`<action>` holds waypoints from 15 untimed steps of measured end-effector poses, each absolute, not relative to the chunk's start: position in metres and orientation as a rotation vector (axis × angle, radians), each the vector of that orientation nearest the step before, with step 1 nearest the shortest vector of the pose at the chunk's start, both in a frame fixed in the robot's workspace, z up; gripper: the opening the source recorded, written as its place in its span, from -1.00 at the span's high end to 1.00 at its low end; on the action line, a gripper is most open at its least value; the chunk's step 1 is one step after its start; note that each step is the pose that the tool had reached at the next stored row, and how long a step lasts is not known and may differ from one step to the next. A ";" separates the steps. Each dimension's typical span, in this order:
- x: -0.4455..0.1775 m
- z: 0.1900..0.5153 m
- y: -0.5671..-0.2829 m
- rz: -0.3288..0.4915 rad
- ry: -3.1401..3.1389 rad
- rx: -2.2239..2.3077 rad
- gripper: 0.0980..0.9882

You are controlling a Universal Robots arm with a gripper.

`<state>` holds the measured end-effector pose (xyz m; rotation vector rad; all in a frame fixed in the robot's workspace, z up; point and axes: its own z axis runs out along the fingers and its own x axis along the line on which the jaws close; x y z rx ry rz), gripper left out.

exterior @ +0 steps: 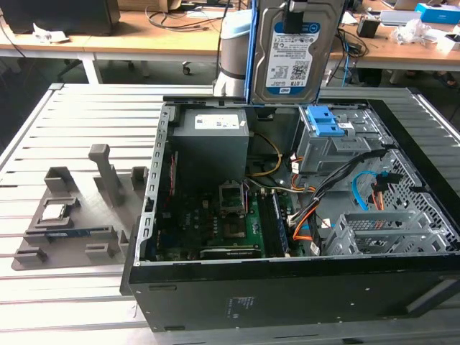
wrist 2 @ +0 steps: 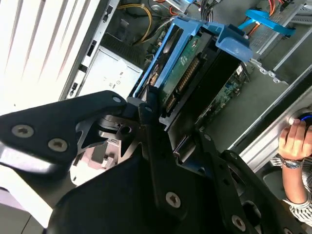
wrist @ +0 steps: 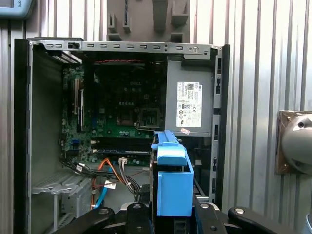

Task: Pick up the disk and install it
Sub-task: 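Pick up the disk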

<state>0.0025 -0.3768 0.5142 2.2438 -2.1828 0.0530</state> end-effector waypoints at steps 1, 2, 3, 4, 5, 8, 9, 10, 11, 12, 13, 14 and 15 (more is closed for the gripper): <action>0.002 0.514 -0.380 0.053 -2.183 2.244 0.41; 0.002 0.514 -0.387 0.053 -2.183 2.244 0.41; 0.002 0.514 -0.392 0.053 -2.183 2.244 0.41; 0.002 0.514 -0.395 0.053 -2.183 2.244 0.41; 0.002 0.514 -0.401 0.053 -2.183 2.244 0.41; 0.002 0.514 -0.423 0.054 -2.182 2.243 0.41; 0.002 0.514 -0.430 0.054 -2.182 2.243 0.41; 0.002 0.514 -0.437 0.054 -2.182 2.243 0.41; 0.002 0.514 -0.442 0.054 -2.182 2.243 0.41; 0.002 0.514 -0.450 0.055 -2.182 2.243 0.41; 0.002 0.513 -0.456 0.055 -2.182 2.243 0.41; 0.002 0.513 -0.460 0.055 -2.182 2.243 0.41; 0.002 0.513 -0.464 0.055 -2.182 2.243 0.41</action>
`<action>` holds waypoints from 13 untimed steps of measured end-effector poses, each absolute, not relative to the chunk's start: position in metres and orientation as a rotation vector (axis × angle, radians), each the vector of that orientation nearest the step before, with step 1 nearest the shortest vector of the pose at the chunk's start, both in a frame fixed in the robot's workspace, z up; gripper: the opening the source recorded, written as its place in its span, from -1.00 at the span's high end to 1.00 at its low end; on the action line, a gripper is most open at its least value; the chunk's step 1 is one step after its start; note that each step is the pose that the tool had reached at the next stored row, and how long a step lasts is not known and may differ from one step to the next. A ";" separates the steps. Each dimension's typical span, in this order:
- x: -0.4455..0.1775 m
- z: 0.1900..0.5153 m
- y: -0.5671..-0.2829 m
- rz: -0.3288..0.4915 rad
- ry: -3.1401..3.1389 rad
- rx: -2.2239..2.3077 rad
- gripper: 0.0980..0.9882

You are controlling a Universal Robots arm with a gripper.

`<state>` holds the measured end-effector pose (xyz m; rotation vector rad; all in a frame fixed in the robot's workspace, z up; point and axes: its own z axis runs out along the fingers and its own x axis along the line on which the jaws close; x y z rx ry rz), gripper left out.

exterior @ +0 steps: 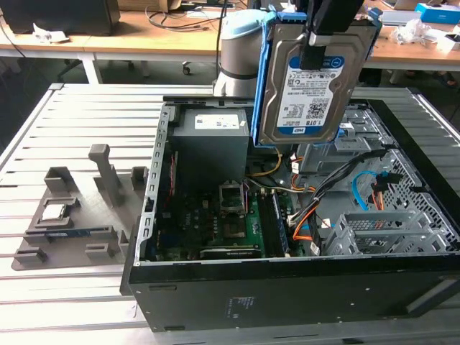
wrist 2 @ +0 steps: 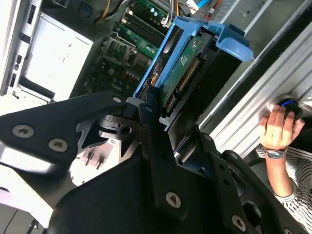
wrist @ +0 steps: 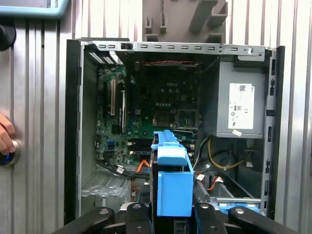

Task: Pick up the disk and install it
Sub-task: 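Pick up the disk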

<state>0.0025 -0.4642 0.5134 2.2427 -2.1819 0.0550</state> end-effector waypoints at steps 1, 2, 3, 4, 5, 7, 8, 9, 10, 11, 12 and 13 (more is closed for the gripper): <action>0.002 0.513 -0.471 0.055 -2.182 2.243 0.41; 0.002 0.513 -0.477 0.055 -2.182 2.243 0.41; 0.002 0.513 -0.480 0.055 -2.182 2.243 0.41; 0.002 0.513 -0.485 0.055 -2.182 2.243 0.41; 0.002 0.513 -0.488 0.055 -2.182 2.243 0.41; 0.002 0.513 -0.500 0.055 -2.182 2.243 0.41; 0.002 0.513 -0.508 0.056 -2.182 2.242 0.41; 0.002 0.513 -0.516 0.056 -2.181 2.242 0.41; 0.002 0.513 -0.526 0.056 -2.181 2.242 0.41; 0.002 0.512 -0.533 0.056 -2.181 2.242 0.41; 0.002 0.512 -0.541 0.056 -2.181 2.242 0.41; 0.002 0.512 -0.546 0.057 -2.181 2.242 0.41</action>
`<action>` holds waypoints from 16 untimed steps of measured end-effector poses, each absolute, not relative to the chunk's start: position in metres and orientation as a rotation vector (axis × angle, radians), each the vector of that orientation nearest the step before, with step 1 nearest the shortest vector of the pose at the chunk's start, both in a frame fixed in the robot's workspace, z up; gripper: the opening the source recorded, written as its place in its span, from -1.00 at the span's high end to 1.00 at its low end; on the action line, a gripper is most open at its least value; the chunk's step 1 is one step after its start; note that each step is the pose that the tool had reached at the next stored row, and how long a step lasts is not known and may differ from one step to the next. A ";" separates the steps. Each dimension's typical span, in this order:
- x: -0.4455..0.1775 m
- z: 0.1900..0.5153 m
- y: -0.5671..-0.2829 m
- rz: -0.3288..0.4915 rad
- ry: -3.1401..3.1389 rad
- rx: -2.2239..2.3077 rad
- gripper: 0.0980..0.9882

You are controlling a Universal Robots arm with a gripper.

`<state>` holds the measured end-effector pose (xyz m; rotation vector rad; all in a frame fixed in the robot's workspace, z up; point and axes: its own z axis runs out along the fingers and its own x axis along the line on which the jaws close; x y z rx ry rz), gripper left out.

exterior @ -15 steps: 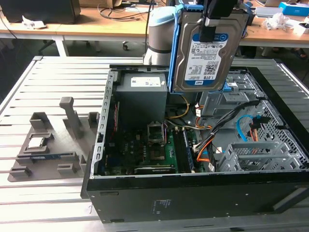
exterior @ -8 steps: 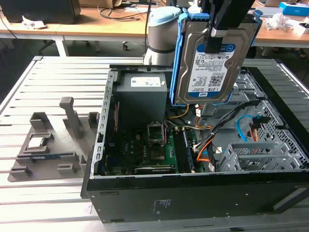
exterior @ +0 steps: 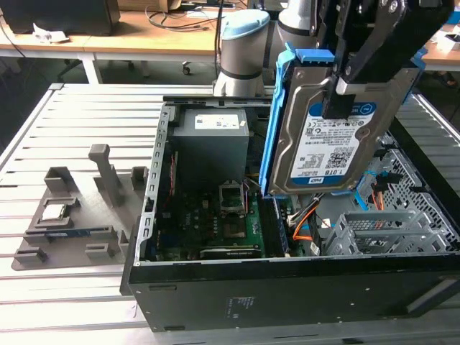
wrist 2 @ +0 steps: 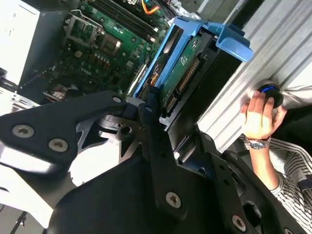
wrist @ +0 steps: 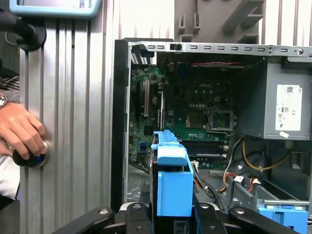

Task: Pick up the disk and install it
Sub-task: 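Pick up the disk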

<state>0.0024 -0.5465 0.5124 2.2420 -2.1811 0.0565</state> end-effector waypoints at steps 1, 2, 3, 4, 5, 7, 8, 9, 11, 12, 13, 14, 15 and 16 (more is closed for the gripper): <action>0.002 0.512 -0.550 0.057 -2.181 2.242 0.41; 0.002 0.512 -0.553 0.057 -2.181 2.242 0.41; 0.002 0.512 -0.557 0.057 -2.181 2.242 0.41; 0.002 0.512 -0.561 0.057 -2.181 2.242 0.41; 0.003 0.512 -0.565 0.057 -2.181 2.242 0.41; 0.005 0.512 -0.568 0.057 -2.181 2.242 0.41; 0.008 0.512 -0.569 0.057 -2.181 2.242 0.41; 0.011 0.512 -0.569 0.056 -2.181 2.241 0.41; 0.018 0.512 -0.569 0.056 -2.180 2.241 0.41; 0.024 0.512 -0.570 0.055 -2.180 2.241 0.41; 0.027 0.512 -0.570 0.054 -2.180 2.241 0.41; 0.030 0.512 -0.570 0.054 -2.180 2.241 0.41; 0.034 0.512 -0.570 0.053 -2.179 2.240 0.41; 0.038 0.512 -0.570 0.053 -2.179 2.240 0.41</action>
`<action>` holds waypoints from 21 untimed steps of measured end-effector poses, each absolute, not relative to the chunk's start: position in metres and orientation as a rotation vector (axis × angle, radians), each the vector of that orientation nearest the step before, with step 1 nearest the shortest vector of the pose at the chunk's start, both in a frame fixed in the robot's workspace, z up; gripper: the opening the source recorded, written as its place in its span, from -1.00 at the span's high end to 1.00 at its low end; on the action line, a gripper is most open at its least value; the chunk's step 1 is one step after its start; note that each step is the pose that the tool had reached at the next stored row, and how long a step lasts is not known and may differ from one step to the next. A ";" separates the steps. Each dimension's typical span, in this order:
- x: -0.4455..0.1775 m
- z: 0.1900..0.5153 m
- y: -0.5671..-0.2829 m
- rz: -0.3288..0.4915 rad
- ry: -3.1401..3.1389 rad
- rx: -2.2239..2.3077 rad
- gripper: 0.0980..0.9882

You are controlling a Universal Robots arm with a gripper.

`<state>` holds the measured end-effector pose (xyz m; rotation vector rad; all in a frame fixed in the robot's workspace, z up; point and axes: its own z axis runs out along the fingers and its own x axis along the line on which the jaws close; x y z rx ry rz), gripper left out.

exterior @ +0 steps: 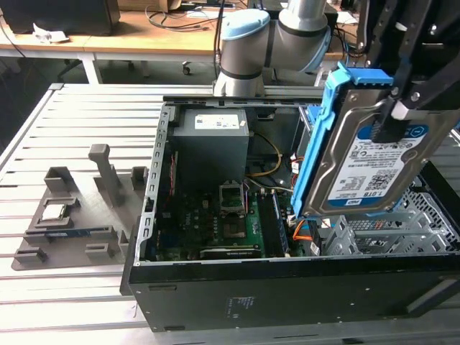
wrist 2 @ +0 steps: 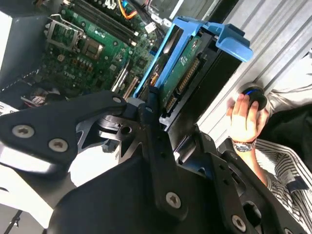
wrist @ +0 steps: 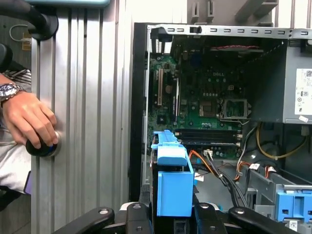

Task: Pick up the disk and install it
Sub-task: 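Pick up the disk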

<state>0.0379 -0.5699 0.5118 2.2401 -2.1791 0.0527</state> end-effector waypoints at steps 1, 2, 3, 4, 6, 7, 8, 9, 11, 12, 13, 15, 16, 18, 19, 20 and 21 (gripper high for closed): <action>0.043 0.512 -0.570 0.052 -2.179 2.240 0.41; 0.050 0.512 -0.570 0.051 -2.178 2.239 0.41; 0.058 0.511 -0.570 0.050 -2.178 2.239 0.41; 0.062 0.511 -0.570 0.049 -2.178 2.239 0.41; 0.073 0.511 -0.570 0.048 -2.177 2.238 0.41; 0.078 0.511 -0.570 0.047 -2.177 2.238 0.41; 0.082 0.511 -0.570 0.046 -2.176 2.237 0.41; 0.085 0.511 -0.570 0.046 -2.176 2.237 0.41; 0.092 0.507 -0.570 0.044 -2.175 2.236 0.41; 0.095 0.504 -0.570 0.042 -2.175 2.236 0.41; 0.100 0.500 -0.570 0.041 -2.173 2.236 0.41; 0.111 0.496 -0.566 0.045 -2.170 2.235 0.41; 0.113 0.495 -0.565 0.045 -2.169 2.235 0.41; 0.117 0.493 -0.563 0.046 -2.167 2.237 0.41; 0.119 0.492 -0.562 0.046 -2.166 2.238 0.41; 0.123 0.491 -0.560 0.046 -2.164 2.239 0.41; 0.126 0.489 -0.559 0.046 -2.163 2.240 0.41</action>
